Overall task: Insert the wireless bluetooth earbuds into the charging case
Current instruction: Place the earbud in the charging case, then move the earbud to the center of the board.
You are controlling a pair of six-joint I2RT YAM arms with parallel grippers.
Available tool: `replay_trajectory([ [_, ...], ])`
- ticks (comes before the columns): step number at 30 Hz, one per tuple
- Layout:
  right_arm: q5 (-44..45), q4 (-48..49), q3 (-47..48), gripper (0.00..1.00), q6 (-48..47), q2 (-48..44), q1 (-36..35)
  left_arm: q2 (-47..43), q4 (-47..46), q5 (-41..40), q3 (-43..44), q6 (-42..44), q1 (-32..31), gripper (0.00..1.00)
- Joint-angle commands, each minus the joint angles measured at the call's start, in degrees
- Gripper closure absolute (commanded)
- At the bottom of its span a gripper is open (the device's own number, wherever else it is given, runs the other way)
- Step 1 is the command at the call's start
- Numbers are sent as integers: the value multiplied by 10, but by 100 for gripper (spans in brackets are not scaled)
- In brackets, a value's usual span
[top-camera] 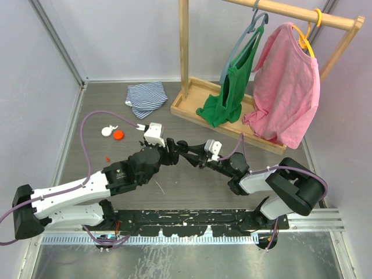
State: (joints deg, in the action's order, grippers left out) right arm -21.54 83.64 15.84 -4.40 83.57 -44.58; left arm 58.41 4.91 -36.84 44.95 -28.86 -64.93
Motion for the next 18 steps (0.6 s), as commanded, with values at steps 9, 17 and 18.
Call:
replay_trajectory([
  [9, 46, 62, -51, 99, -12, -24, -3, 19, 140, -80, 85, -33, 23, 31],
  [17, 56, 69, -58, 99, -19, -3, -3, 64, 226, -15, 114, -68, 143, 26],
  [18, 57, 76, -58, 99, -18, 2, -3, 69, 230, -8, 114, -69, 159, 25],
])
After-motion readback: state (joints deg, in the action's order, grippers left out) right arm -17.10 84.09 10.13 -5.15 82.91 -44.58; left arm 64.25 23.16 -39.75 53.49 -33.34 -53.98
